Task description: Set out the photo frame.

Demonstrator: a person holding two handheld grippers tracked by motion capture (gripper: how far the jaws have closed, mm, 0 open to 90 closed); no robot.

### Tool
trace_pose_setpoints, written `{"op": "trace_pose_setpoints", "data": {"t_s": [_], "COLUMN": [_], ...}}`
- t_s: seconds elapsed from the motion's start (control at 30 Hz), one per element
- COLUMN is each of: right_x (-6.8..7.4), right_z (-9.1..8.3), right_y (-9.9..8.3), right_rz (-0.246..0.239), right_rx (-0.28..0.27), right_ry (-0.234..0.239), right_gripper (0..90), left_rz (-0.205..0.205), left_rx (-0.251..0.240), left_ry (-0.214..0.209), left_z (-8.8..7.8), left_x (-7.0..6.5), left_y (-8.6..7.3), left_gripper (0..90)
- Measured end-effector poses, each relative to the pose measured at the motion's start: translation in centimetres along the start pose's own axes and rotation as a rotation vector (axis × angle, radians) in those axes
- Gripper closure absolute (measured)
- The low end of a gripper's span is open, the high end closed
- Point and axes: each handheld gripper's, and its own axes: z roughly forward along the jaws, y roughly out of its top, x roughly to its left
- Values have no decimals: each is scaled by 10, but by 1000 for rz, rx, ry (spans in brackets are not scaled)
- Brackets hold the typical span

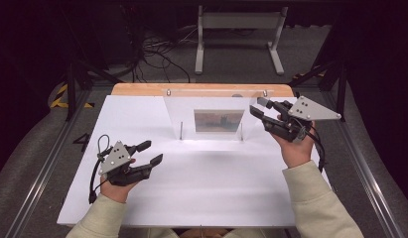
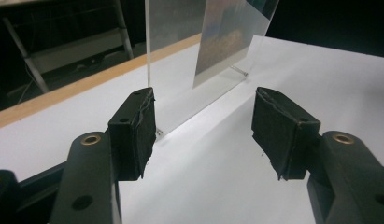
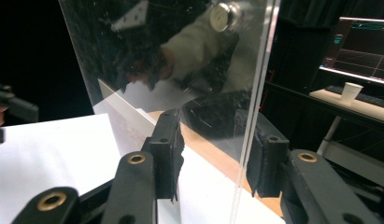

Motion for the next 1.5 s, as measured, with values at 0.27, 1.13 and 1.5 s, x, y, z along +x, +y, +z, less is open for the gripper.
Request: {"op": "trace_pose_setpoints", "data": {"t_s": [0.27,1.13,1.5], "right_x": [-15,-59,-71], "right_z": [18,63,78], "right_y": [2,8,11], "right_rz": [5,57,79], "right_rx": [16,107,158], "right_ry": [-35,-93,-98], "right_gripper": [581,548,539], "left_rz": [-17,-35,-37], "left_rx": [35,53,64], "left_ry": [-2,-3,1], "left_z": [2,1,-1], "left_x": [5,9,9], "left_y": [-9,-15,-17], "left_gripper": [393,385,381]}}
